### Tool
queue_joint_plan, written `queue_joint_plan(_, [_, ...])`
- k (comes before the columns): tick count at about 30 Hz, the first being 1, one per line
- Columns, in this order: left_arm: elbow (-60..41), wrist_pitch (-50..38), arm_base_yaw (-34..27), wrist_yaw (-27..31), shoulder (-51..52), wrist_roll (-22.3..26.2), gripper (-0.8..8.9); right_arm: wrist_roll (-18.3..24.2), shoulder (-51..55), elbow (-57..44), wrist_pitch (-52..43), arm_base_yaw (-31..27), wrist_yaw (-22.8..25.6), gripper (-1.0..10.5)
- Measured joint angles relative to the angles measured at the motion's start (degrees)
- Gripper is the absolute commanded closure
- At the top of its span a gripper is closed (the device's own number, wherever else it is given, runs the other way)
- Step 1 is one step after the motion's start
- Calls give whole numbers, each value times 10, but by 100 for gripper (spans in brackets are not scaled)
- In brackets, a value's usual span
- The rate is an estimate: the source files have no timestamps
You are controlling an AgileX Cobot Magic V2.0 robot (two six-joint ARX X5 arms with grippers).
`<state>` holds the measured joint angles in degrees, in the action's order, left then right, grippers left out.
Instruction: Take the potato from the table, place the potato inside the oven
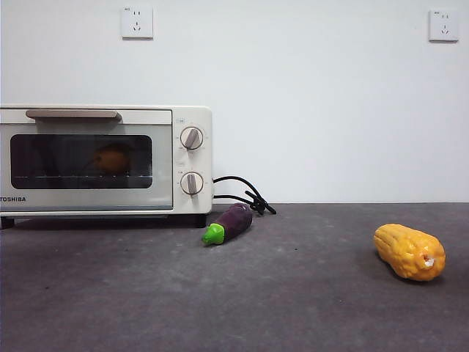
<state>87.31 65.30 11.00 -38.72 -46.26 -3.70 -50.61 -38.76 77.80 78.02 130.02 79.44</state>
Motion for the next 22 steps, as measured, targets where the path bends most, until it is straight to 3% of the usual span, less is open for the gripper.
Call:
queue_joint_plan(9, [0,0,-1,2,-30,0,818,0,0,0,0,0,0,945])
queue_joint_plan(14, [0,-3,-33,9,-43,8,818,0,0,0,0,0,0,945])
queue_joint_plan(17, [0,-15,-55,31,-37,77,818,0,0,0,0,0,0,945])
queue_joint_plan(22, [-30,-26,-64,33,-7,245,818,0,0,0,0,0,0,945])
